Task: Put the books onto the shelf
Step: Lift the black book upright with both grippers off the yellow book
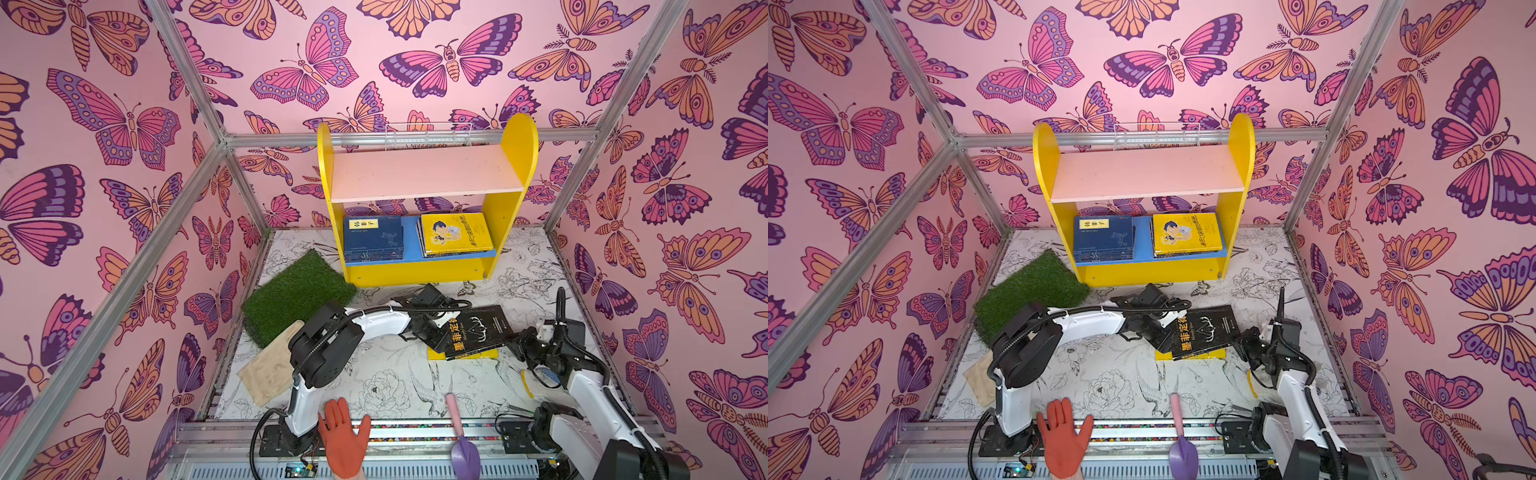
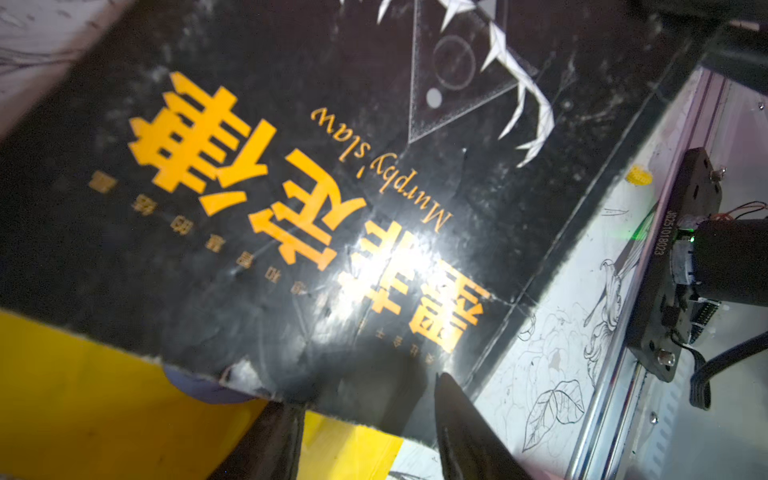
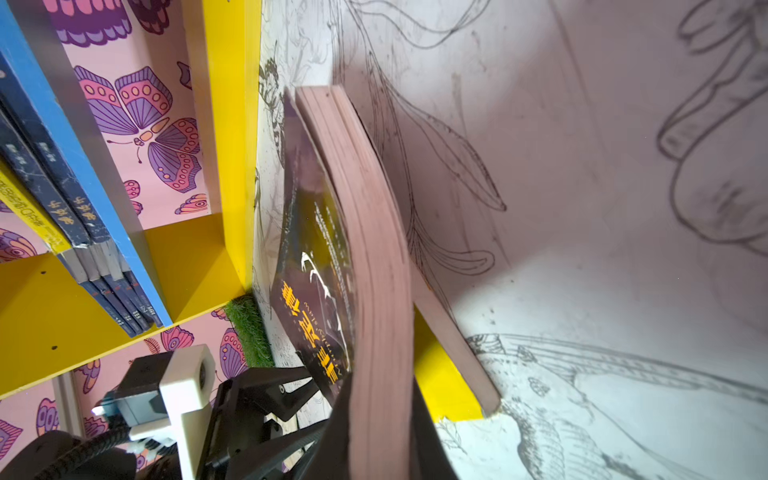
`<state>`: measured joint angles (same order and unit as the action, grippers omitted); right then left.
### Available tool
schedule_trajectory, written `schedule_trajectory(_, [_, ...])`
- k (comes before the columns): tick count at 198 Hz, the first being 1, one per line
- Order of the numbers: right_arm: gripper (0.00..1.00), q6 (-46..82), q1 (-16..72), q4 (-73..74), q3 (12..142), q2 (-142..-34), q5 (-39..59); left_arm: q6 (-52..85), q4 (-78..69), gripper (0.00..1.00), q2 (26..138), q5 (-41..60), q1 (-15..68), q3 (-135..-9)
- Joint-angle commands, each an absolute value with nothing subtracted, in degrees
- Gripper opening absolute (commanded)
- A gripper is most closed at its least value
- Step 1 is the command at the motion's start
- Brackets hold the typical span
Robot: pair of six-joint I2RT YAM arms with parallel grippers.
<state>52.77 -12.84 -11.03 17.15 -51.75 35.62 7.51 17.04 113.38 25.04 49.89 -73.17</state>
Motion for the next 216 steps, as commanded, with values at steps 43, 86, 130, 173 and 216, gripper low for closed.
schedule_trajectory(43, [0.00,51.5,-12.8,-5.9,21.9,-45.3,41.3,14.6,11.1,0.64,106.0,29.7,43.1,-66.5])
schedule_trajectory(86, [0.00,61.0,-12.6,8.0,25.2,-42.7,49.2,31.9,-9.0,0.75,90.5,36.5,34.0,-54.1])
schedule_trajectory(130, [0.00,63.9,-6.9,13.2,32.7,-42.1,46.0,42.8,-20.5,0.78,84.9,42.1,31.9,-49.1])
schedule_trajectory(173, [0.00,61.9,1.8,14.9,38.1,-46.2,37.4,45.9,-27.0,0.81,84.4,46.3,32.0,-48.7])
schedule_trajectory(216, [0.00,60.0,10.4,18.7,41.4,-52.1,30.3,47.2,-30.1,0.86,84.4,48.1,31.9,-49.0])
